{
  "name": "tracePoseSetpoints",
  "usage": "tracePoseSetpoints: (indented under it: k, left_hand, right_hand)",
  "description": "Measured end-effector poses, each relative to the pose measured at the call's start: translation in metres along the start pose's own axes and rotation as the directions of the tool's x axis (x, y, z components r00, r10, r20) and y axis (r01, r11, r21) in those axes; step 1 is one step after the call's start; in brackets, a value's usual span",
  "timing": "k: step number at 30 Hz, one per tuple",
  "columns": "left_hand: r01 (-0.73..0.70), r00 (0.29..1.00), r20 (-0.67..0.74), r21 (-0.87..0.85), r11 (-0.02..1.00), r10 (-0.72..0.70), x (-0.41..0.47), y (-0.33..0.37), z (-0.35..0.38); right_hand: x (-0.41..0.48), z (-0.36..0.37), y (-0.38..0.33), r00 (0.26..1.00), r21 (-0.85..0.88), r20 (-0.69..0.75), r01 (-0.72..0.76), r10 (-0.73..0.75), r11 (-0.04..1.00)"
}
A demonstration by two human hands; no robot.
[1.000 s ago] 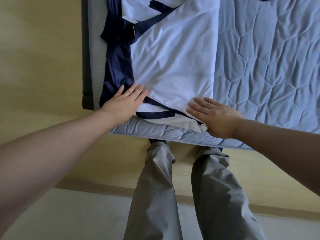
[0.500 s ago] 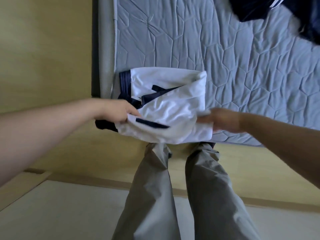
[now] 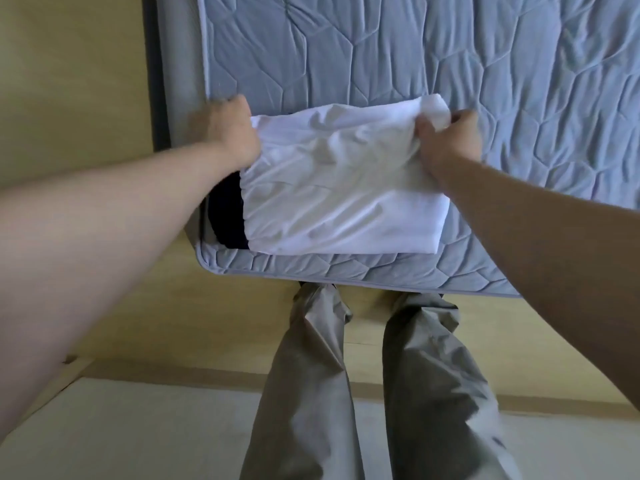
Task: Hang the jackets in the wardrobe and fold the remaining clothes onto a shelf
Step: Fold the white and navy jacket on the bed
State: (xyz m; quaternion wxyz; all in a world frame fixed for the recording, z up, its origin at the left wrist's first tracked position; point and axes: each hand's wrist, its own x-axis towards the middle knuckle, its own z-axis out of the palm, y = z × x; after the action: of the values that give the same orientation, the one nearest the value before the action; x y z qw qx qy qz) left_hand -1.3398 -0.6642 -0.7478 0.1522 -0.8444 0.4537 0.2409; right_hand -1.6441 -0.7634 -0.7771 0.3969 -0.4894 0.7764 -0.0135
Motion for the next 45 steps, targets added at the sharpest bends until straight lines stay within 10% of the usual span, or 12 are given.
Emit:
tracePoseSetpoints:
  k: [5,8,13,22,28,30,32,37,41,45]
  left_hand:
    - [-0.301,0.877,-0.394,-0.007,0.954,0.274,-0.064,0.025,0.021]
    - [-0.45,0.839,-0.341,0.003,0.893,0.424,-0.089,0.053,0.044]
    - [-0.288,0.945,-0.17,-0.026,0.957,0.279,-0.09,0.089,0.083]
    - [-0.327,0.918,-0.219,0.053,0.944,0.33,-0.075,0.09,0.129]
    - [-0.387,0.916,-0.198,-0.216,0.896,0.348,-0.076,0.082,0.109]
    - [-0.252,0.964,-0.074,-0.559,0.79,0.255,-0.077,0.079,0.082]
    - [0.037,0.985,0.112,-0.882,0.469,0.134,-0.082,0.07,0.049]
    - [0.202,0.977,0.202,-0.979,-0.005,-0.075,-0.082,-0.007,0.007]
    - [0.34,0.837,0.29,-0.94,0.026,-0.464,-0.087,-0.066,0.021]
    - [0.432,0.874,0.363,-0.884,0.176,-0.322,-0.1,-0.087,0.033]
  right_hand:
    - [-0.008,-0.005,0.005,0.992,-0.045,0.077,-0.095,0.098,0.994]
    - [-0.014,-0.014,0.009,0.97,-0.001,0.138,-0.202,0.2,0.979]
    - [-0.035,-0.019,0.021,0.918,0.038,0.309,-0.275,0.25,0.961]
    - [-0.07,-0.012,0.031,0.978,0.11,0.198,0.043,-0.064,0.993]
    - [-0.122,-0.001,-0.02,0.966,0.174,0.193,0.137,-0.17,0.975]
    - [-0.138,0.002,-0.044,0.947,0.164,0.261,0.146,-0.185,0.976]
    - [-0.153,0.01,-0.064,0.914,0.155,0.348,0.162,-0.207,0.975]
    - [-0.198,0.066,-0.1,0.885,0.155,0.382,0.222,-0.265,0.963]
    - [-0.212,0.118,-0.107,0.78,0.144,0.588,0.155,-0.211,0.977]
    - [-0.203,0.136,-0.094,0.746,0.25,0.649,-0.026,-0.148,0.968]
